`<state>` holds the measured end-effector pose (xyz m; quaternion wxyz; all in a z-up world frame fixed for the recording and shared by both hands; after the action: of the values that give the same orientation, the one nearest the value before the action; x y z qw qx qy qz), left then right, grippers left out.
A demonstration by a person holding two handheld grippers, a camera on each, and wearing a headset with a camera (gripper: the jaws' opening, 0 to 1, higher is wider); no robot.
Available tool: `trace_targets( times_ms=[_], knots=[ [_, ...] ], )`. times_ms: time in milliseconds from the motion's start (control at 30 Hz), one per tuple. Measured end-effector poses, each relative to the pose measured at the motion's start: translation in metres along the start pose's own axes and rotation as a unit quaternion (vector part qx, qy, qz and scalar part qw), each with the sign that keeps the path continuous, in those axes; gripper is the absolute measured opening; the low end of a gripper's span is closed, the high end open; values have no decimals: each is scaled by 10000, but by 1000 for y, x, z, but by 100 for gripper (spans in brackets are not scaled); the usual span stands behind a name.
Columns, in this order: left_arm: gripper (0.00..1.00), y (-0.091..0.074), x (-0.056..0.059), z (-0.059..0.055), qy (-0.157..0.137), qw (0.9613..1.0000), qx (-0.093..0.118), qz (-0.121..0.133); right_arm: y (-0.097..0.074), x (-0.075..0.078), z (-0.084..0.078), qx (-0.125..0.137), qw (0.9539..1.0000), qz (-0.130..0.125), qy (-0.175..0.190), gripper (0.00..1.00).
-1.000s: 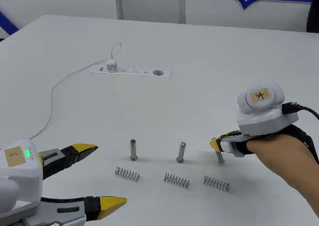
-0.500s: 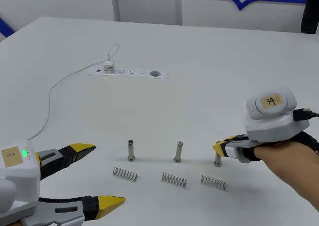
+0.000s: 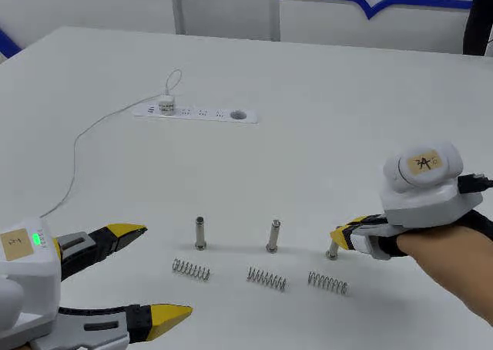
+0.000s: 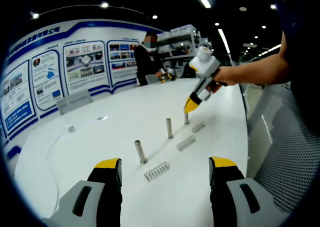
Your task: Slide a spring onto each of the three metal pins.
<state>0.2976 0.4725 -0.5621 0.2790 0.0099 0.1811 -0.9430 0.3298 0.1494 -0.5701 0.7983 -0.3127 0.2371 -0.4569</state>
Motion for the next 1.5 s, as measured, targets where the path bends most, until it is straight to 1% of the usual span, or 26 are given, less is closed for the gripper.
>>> trace_targets(
  times_ms=[267,600,767,833,1000,1100,1133,1200,1333,1367,1433,1500],
  knots=[
    [73,0,1,1,11,10000,3,-7,-1,-1,-1,16,9999,36,-105,9],
    [73,-1,0,2,26,10000,0,3,-10,-2,0,83,9995,57,-292,12],
    [73,0,0,3,21,10000,7,-2,-16,-3,-4,86,9994,80,-336,14],
    [73,-1,0,2,18,10000,3,-5,-19,-4,-6,103,9994,136,-299,14],
    [73,-1,-1,2,19,10000,-2,-9,-26,-5,-12,99,9992,174,-336,14],
    [73,-1,-1,2,24,10000,-4,-16,-29,-8,-16,85,9990,231,-368,15],
    [73,-1,-1,2,29,10000,3,-15,-29,-10,-17,84,9987,290,-407,15],
    [73,-1,-1,3,29,10000,13,-15,-31,-12,-19,101,9982,324,-503,16],
    [72,-1,-1,3,34,10000,14,-21,-31,-17,-25,95,9963,508,-682,16],
    [72,-1,-1,3,37,10000,14,-24,-30,-18,-27,79,9953,594,-758,17],
    [72,-1,0,3,36,10000,13,-27,-29,-19,-30,58,9945,654,-816,17],
    [72,-1,0,3,36,10000,14,-22,-27,-22,-33,53,9922,799,-951,17]
  ],
)
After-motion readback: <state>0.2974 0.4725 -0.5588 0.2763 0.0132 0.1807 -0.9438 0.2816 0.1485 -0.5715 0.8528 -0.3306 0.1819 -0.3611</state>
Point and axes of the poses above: the centre of the closed fingertips' face, and the gripper's own axes: y roughly forward along the fingers, x roughly to its right, z roughly out of its top, the point moved 9 cm from there along -y, roughly backward along the fingers, and after that the axes turned 6 degrees about z, right-handed, at the moved point
